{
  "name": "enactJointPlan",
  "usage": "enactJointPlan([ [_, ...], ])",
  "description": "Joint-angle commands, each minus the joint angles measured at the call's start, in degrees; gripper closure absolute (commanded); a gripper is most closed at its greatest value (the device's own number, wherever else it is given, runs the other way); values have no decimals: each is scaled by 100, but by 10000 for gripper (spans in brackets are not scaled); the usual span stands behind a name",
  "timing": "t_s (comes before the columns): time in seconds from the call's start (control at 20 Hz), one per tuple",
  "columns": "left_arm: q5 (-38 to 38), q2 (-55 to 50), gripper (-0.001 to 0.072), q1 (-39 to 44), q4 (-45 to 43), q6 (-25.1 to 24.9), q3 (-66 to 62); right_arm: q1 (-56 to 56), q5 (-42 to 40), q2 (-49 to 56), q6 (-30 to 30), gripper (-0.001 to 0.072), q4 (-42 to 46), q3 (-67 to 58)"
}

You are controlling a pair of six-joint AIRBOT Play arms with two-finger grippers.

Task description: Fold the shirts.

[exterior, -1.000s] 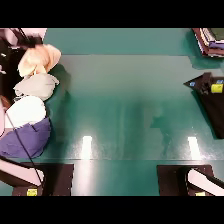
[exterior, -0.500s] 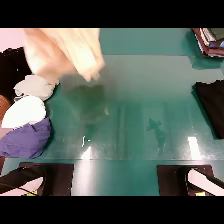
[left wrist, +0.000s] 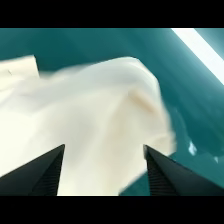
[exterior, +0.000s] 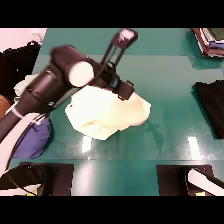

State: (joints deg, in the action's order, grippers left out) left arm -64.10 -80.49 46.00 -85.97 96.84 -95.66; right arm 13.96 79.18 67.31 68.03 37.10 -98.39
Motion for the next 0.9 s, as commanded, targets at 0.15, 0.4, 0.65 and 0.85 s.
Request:
enactJointPlan([
  [0.15,-1200,-254,120,-1287,-688,-188,-201,-2,234,0,0,696,4,-28],
  [0.4,-695,-452,120,-3226,944,-522,278,-2,245,0,0,696,48,-28],
  [0.65,-459,-1530,120,-3877,2105,-1250,424,-2,286,-2,2,696,44,195],
  [0.85,39,-2155,120,-3901,2302,-1692,424,-4,444,-2,4,696,35,741],
])
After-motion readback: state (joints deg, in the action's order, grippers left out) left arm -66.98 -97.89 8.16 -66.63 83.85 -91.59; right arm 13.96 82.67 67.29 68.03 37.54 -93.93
